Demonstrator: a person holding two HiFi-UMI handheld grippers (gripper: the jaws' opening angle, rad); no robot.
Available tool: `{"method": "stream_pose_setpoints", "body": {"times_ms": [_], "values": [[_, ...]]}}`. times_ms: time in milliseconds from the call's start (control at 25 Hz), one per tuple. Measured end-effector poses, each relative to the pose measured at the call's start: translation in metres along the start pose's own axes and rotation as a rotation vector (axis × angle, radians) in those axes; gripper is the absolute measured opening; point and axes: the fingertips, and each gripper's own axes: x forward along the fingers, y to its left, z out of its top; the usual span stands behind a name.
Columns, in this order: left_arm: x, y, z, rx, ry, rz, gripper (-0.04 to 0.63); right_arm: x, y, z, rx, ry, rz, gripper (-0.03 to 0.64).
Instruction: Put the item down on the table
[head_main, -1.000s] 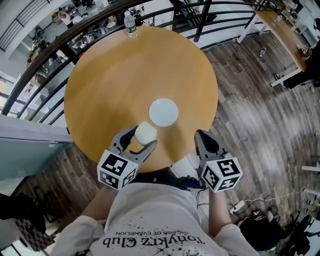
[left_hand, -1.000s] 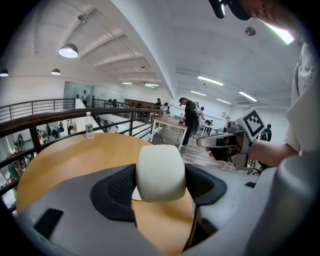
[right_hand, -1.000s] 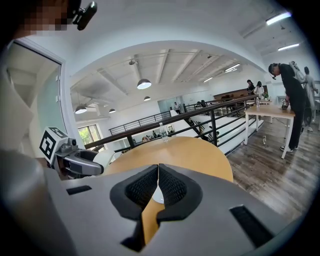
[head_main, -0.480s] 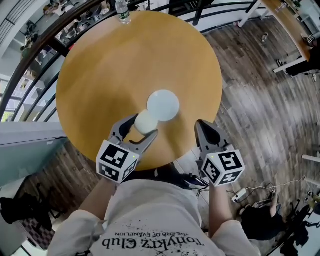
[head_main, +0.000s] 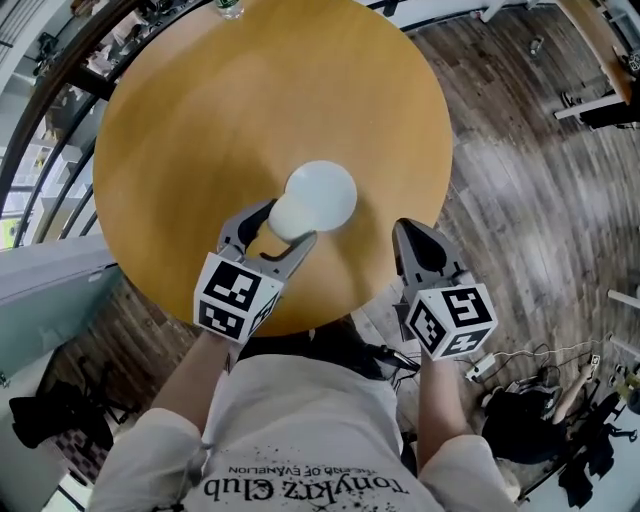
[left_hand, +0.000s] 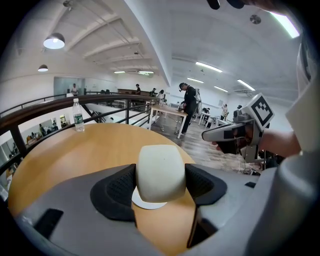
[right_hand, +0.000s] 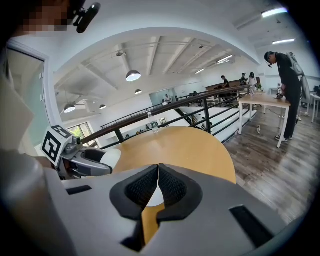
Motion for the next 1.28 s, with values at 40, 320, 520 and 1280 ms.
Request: {"method": "stream_pose_setpoints", "body": {"times_ms": [40,320,520,1280], "values": [[0.006,0.003,-0.002,0.002,0.007,0.0,0.313,0.003,-0.002,-0.001,0.003,0.002,-0.001,0.026],[0.045,0.02,-0.016,-0.007,0.055,0.004,0.313,0.024,-0.018,-0.006,0.025,0.011,-0.005,0.026],[0.069,0.022,-0.031,0.0,0.097,0.004,0.313,0.03,-0.023,-0.015,0.039,0.025,-0.003,0.026],[0.139,0.03,-0.081,0.106,0.266,-0.035,0.313,0.035,-0.039,-0.048,0.097,0.072,-0.017,0.026]]}}
